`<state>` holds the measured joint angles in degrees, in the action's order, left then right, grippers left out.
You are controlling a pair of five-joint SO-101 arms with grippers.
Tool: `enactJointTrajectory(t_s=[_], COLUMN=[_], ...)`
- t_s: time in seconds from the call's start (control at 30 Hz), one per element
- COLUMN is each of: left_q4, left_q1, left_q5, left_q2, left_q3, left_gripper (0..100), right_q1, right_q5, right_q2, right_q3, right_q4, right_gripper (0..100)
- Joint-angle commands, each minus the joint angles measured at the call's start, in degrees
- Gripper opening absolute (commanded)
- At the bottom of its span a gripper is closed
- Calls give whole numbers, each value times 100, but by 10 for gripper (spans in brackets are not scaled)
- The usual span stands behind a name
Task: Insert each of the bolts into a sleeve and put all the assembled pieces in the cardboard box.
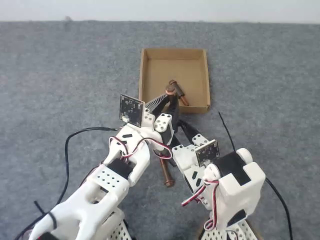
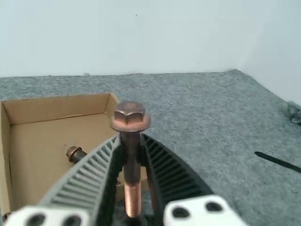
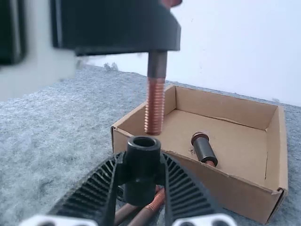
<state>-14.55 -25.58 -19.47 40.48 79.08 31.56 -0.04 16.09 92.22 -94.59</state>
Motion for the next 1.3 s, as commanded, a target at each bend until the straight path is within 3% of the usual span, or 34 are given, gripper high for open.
enactJointTrajectory(t_s=[0.0, 1.27], left_q4=[-211, -202], left_q1=[-35, -114], left_q5=[18, 35], left_q2=[44, 44], left_q3=[-136, 189], left_gripper=[12, 12], right_q1=[-48, -224], right_q5=[9, 211], right_q2=[-224, -233], right_q3=[158, 158], right_q4=[-127, -127], right_gripper=[6, 6])
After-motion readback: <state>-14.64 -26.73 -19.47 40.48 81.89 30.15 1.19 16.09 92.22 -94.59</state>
